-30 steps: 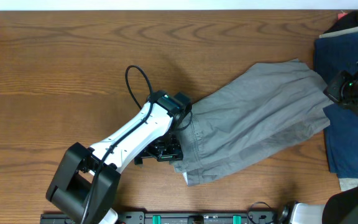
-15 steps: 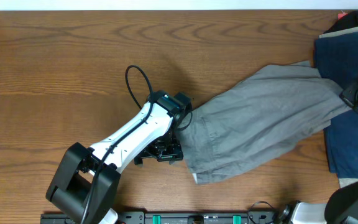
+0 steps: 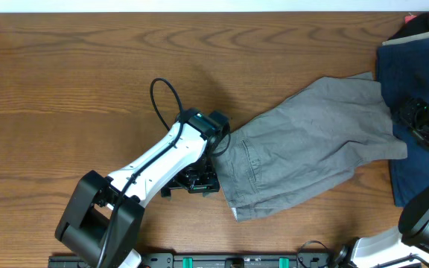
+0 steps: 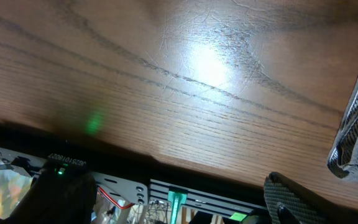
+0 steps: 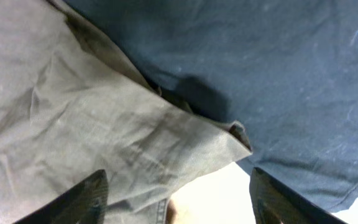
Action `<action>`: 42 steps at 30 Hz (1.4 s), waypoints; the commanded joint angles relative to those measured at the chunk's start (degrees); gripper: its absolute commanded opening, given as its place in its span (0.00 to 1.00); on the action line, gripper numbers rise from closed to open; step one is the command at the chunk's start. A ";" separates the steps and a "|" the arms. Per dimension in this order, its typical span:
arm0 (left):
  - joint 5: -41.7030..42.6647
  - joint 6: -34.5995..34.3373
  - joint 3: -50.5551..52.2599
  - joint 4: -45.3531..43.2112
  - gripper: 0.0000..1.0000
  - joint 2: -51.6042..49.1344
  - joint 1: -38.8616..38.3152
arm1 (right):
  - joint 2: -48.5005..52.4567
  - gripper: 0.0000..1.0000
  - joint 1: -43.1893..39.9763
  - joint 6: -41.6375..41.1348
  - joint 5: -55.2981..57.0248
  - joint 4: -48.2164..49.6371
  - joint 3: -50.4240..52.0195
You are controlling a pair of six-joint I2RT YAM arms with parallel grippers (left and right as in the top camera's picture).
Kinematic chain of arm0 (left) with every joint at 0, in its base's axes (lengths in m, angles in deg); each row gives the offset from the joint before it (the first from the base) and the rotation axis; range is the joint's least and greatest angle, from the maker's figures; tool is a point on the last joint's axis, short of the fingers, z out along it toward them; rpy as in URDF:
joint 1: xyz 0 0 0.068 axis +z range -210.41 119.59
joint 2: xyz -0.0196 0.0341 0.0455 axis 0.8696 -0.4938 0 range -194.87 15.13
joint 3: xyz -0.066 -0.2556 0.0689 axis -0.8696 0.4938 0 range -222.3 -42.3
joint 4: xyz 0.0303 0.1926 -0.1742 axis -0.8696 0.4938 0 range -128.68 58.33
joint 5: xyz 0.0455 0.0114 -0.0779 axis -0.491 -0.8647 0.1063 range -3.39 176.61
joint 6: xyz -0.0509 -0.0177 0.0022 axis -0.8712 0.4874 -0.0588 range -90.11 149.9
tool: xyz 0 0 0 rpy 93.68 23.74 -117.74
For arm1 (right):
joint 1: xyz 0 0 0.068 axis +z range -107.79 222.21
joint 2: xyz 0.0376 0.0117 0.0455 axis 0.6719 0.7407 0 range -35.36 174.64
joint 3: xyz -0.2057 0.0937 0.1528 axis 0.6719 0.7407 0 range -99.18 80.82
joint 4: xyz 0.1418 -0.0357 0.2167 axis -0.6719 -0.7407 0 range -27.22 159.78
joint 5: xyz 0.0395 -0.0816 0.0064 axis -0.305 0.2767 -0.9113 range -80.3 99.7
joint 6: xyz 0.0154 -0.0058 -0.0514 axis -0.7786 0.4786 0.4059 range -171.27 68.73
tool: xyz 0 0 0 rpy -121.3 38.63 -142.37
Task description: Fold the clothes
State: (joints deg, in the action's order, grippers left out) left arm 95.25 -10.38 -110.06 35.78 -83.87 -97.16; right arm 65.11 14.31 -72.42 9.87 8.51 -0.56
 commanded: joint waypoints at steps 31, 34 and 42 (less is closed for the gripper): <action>2.01 -2.62 0.83 -20.48 0.98 0.52 -4.48 | -2.60 0.88 3.67 9.49 -15.43 -2.82 0.04; 2.97 -2.60 1.75 -22.49 0.98 0.50 -1.92 | -2.60 0.88 3.93 9.44 -15.43 -2.93 0.04; 9.16 -0.57 8.94 -34.71 0.98 0.50 -1.03 | -2.60 0.99 3.98 8.33 -15.43 -3.32 0.07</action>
State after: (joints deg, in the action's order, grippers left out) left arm 102.25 -12.08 -103.75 2.78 -83.85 -98.15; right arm 63.89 17.83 -64.13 -5.13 5.23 -0.54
